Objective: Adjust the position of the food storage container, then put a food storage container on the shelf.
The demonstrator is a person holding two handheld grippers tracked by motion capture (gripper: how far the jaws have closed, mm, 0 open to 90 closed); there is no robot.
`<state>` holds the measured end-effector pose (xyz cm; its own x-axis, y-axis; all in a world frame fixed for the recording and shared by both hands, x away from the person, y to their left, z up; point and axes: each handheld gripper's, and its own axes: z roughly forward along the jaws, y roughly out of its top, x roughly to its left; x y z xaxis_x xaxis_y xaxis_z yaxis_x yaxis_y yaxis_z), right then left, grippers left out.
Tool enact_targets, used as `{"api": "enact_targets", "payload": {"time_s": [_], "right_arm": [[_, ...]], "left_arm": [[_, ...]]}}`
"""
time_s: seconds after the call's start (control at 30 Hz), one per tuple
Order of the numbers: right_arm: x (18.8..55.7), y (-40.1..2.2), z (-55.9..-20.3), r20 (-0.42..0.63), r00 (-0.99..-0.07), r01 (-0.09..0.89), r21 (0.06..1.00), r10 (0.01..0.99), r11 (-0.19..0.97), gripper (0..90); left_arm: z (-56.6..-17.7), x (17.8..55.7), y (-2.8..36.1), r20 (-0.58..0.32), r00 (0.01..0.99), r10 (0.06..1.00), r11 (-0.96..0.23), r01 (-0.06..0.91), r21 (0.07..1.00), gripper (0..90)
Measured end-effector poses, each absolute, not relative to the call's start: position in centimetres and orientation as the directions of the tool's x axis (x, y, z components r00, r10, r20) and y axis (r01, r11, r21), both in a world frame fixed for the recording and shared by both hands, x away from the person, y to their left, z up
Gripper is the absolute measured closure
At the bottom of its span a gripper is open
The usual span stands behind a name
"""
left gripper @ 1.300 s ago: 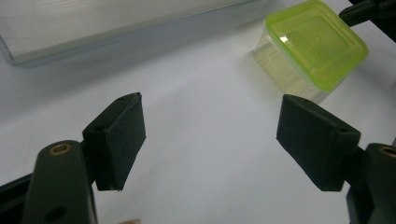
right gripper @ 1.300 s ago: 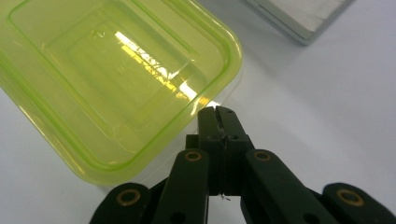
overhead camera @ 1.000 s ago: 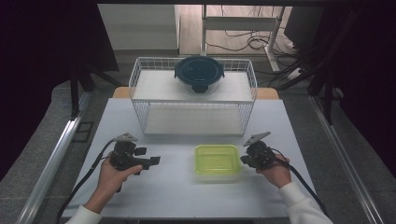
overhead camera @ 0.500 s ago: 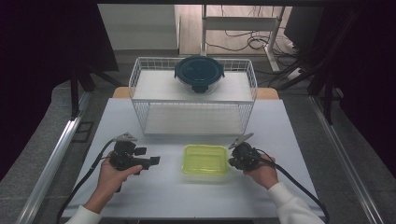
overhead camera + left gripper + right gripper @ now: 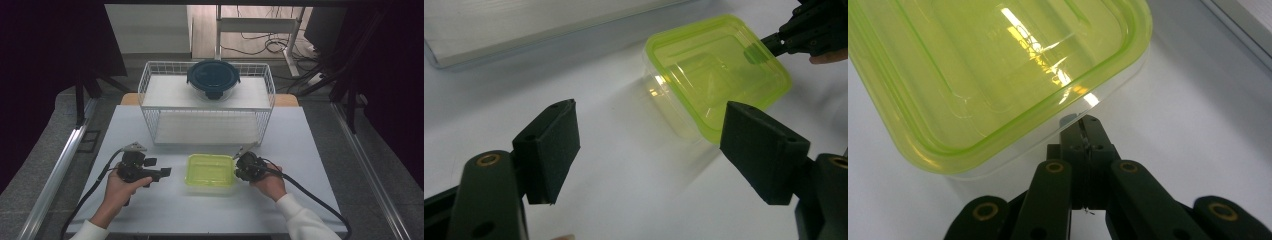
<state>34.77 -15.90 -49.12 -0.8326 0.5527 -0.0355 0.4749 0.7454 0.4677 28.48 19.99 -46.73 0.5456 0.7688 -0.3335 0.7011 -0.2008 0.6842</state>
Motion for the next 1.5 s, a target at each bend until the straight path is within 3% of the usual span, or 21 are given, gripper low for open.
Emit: {"api": "enact_targets", "payload": {"time_s": [0.27,0.53,0.63,0.8,1.0,1.5], "right_arm": [[34.8,-16.4,-48.8,-0.054,-0.821,0.48,0.475,0.568,0.738,88.6],[34.0,-19.7,-46.7,0.0,-0.758,0.517,0.611,0.653,0.6,88.2],[33.4,-21.0,-46.0,0.068,-0.737,0.537,0.662,0.672,0.522,80.3],[33.0,-22.3,-45.1,0.217,-0.666,0.615,0.702,0.713,0.36,47.0],[32.3,-23.0,-45.4,0.293,-0.636,0.647,0.707,0.714,0.287,29.7],[31.6,-22.7,-46.5,0.331,-0.633,0.676,0.677,0.7,0.291,24.3]], "left_arm": [[-46.7,28.4,20.2,-0.342,0.54,0.769,-0.188,0.703,0.686,23.3],[-47.1,28.2,20.0,-0.342,0.535,0.773,-0.18,0.701,0.69,23.4],[-47.3,28.0,19.8,-0.332,0.542,0.772,-0.19,0.696,0.693,23.3],[-47.4,27.7,19.6,-0.317,0.55,0.773,-0.199,0.684,0.702,23.1],[-47.4,27.8,19.7,-0.314,0.543,0.779,-0.19,0.682,0.706,23.1],[-47.5,28.3,19.3,-0.391,0.523,0.757,-0.127,0.705,0.698,22.3]]}}
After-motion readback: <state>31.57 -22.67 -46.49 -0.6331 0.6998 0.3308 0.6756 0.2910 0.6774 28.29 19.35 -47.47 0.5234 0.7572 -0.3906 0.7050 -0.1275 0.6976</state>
